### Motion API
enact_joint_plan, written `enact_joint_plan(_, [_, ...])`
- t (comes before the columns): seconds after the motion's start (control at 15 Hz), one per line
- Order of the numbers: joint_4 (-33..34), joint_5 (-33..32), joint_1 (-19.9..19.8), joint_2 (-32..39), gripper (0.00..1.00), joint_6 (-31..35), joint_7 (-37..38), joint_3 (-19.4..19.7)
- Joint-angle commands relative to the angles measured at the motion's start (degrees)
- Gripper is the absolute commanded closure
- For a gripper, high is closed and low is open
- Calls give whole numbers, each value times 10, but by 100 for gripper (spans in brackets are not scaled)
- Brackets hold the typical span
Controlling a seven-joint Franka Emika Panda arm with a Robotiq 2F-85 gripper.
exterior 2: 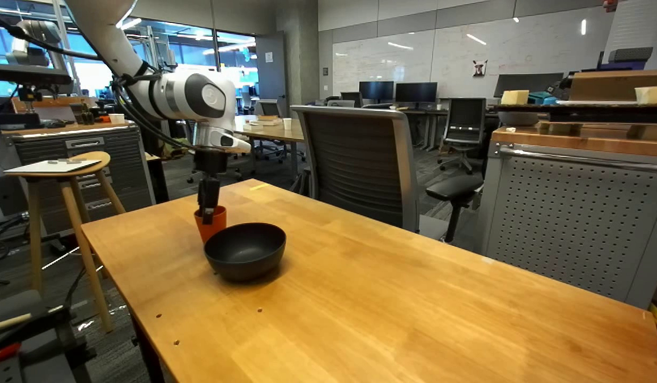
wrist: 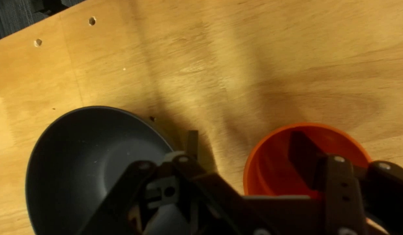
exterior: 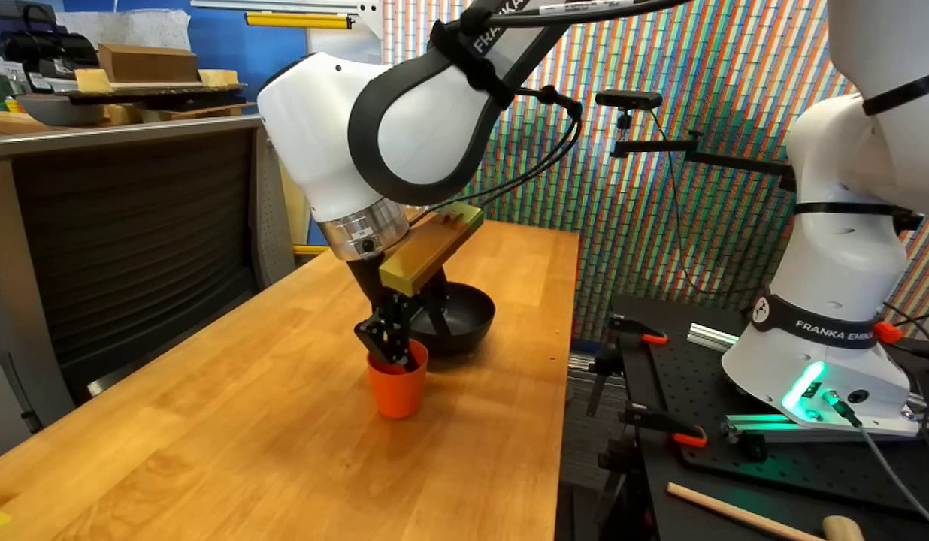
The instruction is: Pick up the orange cup from the table and put it in the black bowl.
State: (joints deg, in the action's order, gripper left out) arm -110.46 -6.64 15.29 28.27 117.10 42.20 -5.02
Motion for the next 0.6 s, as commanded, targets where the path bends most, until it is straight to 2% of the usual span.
enact_joint_plan(0.0, [24, -9, 17, 20, 58, 0, 17, 16])
enact_joint_plan(0.33, [32, 2, 14, 27, 99, -3, 10, 17])
enact_joint_plan(0.47, [36, -2, 15, 18, 100, -6, 1, 16])
enact_joint_plan(0.53, [37, 0, 13, 12, 98, -10, -5, 14])
